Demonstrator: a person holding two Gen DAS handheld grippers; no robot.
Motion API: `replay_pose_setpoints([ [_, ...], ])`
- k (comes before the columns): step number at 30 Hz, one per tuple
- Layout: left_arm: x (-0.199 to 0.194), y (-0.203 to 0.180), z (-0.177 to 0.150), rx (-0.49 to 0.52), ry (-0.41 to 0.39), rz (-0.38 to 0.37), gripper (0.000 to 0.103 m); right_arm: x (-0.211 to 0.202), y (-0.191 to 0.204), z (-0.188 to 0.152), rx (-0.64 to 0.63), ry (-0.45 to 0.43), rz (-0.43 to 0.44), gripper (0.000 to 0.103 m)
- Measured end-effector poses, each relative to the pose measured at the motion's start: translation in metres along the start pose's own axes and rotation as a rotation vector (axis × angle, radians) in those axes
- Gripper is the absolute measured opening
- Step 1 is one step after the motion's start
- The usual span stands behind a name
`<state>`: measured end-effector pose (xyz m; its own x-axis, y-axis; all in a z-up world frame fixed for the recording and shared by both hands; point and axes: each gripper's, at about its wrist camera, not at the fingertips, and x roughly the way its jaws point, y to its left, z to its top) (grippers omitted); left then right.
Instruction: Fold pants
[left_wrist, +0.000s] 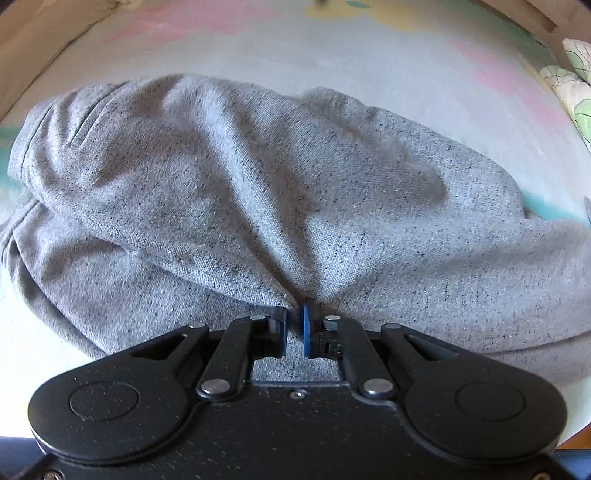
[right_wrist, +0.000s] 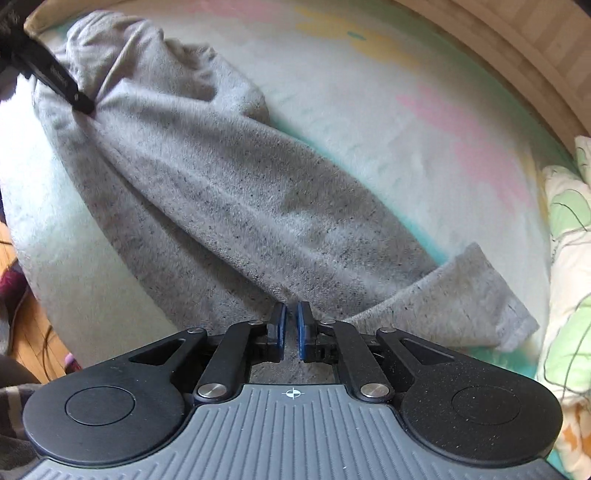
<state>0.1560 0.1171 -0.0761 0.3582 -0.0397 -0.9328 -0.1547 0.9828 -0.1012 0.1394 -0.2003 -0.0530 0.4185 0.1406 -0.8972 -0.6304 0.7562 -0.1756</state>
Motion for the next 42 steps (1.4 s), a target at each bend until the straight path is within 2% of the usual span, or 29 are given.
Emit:
replay_pose_setpoints([
  [3, 0.004, 0.0, 0.005, -0.003, -0.001, -0.007, 0.01, -0.024, -0.023, 0.003, 0.152, -0.068, 0.01, 0.007],
  [6, 0.006, -0.003, 0.01, -0.009, 0.0, -0.01, 0.01, -0.033, -0.051, 0.009, 0.343, -0.108, -0.08, 0.014],
  [7, 0.003, -0.001, 0.002, -0.006, -0.001, -0.01, 0.01, -0.031, -0.063, 0.013, 0.411, -0.107, -0.121, 0.017],
  [10, 0.005, -0.003, 0.003, -0.009, 0.003, -0.009, 0.01, -0.008, -0.086, 0.03, 0.539, -0.069, -0.289, 0.018],
  [13, 0.007, -0.001, -0.002, -0.032, 0.012, -0.023, 0.01, 0.027, -0.102, 0.045, 0.65, -0.049, -0.361, 0.018],
  [16, 0.009, 0.004, 0.004, -0.056, 0.023, -0.036, 0.01, 0.059, -0.111, 0.056, 0.746, -0.043, -0.397, 0.019],
  [19, 0.013, 0.007, 0.008, -0.061, 0.027, -0.038, 0.01, 0.085, -0.108, 0.063, 0.783, -0.014, -0.453, 0.02],
  [22, 0.009, 0.007, 0.002, -0.051, 0.024, -0.034, 0.01, 0.113, -0.101, 0.07, 0.747, 0.053, -0.51, 0.028],
  [24, 0.013, 0.006, 0.004, -0.041, 0.022, -0.029, 0.01, 0.127, -0.097, 0.072, 0.721, 0.095, -0.568, 0.03],
  [26, 0.014, 0.002, 0.003, -0.032, 0.02, -0.027, 0.01, 0.131, -0.094, 0.074, 0.723, 0.093, -0.628, 0.037],
  [28, 0.017, 0.003, 0.003, -0.028, 0.02, -0.029, 0.01, 0.133, -0.094, 0.075, 0.71, 0.102, -0.656, 0.037],
  [31, 0.017, 0.004, 0.003, -0.035, 0.023, -0.036, 0.01, 0.13, -0.102, 0.07, 0.748, 0.107, -0.638, 0.036],
  [32, 0.018, 0.004, 0.004, -0.037, 0.025, -0.037, 0.01, 0.126, -0.106, 0.066, 0.784, 0.109, -0.61, 0.022],
  [33, 0.018, 0.004, 0.004, -0.038, 0.025, -0.039, 0.01, 0.122, -0.111, 0.062, 0.824, 0.106, -0.562, 0.014],
  [34, 0.017, 0.004, 0.004, -0.04, 0.026, -0.042, 0.01, 0.117, -0.117, 0.058, 0.863, 0.095, -0.528, 0.008],
  [36, 0.016, 0.006, 0.004, -0.05, 0.027, -0.048, 0.01, 0.099, -0.127, 0.053, 0.913, 0.061, -0.492, 0.005],
  [38, 0.016, 0.007, 0.004, -0.056, 0.028, -0.053, 0.01, 0.068, -0.134, 0.051, 0.943, -0.039, -0.455, 0.005],
  [42, 0.013, 0.01, 0.003, -0.075, 0.028, -0.064, 0.01, -0.019, -0.146, 0.044, 0.997, -0.295, -0.413, 0.005],
])
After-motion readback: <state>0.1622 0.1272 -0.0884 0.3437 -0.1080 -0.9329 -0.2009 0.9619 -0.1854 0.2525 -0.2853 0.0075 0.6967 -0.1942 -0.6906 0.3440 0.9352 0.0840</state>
